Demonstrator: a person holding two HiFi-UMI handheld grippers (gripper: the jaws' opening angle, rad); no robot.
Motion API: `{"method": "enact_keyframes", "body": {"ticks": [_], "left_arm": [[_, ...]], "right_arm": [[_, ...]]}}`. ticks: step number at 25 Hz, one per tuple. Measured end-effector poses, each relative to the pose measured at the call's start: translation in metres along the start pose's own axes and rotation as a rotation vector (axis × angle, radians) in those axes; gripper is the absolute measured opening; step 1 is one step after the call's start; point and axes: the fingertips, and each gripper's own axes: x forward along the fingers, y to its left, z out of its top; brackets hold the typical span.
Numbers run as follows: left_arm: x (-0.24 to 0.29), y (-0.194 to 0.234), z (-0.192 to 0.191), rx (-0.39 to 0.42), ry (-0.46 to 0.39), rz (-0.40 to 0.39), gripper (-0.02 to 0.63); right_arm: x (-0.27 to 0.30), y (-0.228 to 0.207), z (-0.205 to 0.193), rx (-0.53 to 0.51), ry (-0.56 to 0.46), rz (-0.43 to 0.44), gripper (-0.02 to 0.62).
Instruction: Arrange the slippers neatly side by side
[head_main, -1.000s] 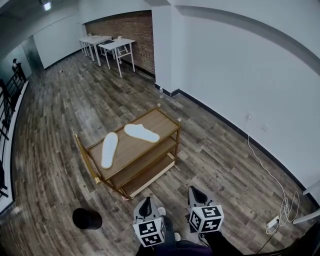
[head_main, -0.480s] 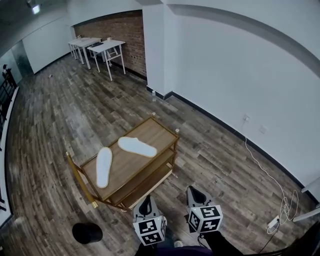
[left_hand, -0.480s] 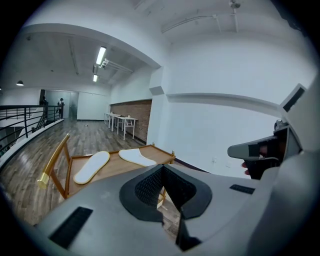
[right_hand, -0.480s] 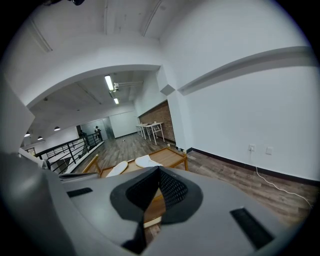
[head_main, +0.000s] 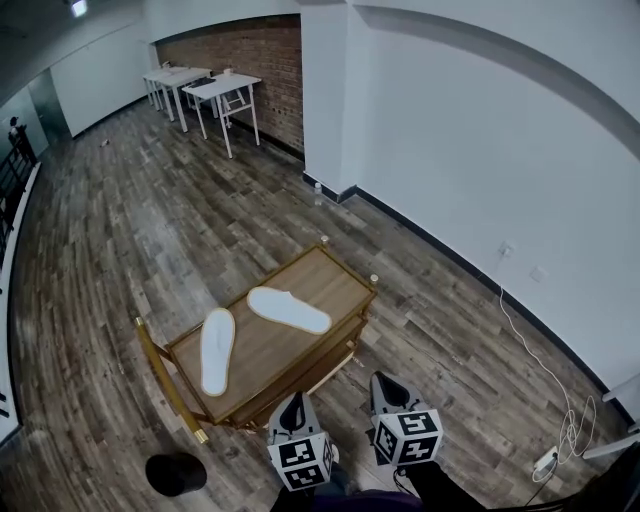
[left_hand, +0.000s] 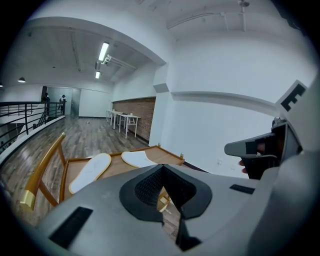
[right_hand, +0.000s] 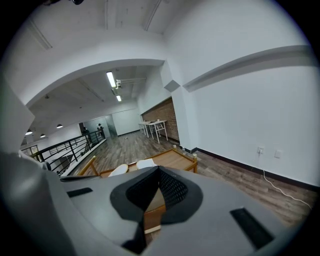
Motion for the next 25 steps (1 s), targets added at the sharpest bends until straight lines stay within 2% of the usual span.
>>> {"method": "enact_keyframes", "body": {"ticks": [6,14,18,25], "left_arm": [[0.020,0.035,0.013,-0.034,-0.007,0.032,0.000],[0.042,0.048,0.022,-0.079,0.001,0.057,0.000],[0.049,0.067,0.023,-0.102,-0.001,0.118,0.000],[0.068,0.101,0.040,-0.147,-0.023,0.259,0.000]], "right_arm": [[0.032,0.020,0.014,-0.030,0.010,0.019,-0.002],[0.064,0.023,0.030,-0.064,0.043,0.046,-0.002],[0.087,0.032,0.034,-0.091,0.062,0.094,-0.002],[0.145,0.056,0.058,-0.154,0.088,0.234,-0.002]]}}
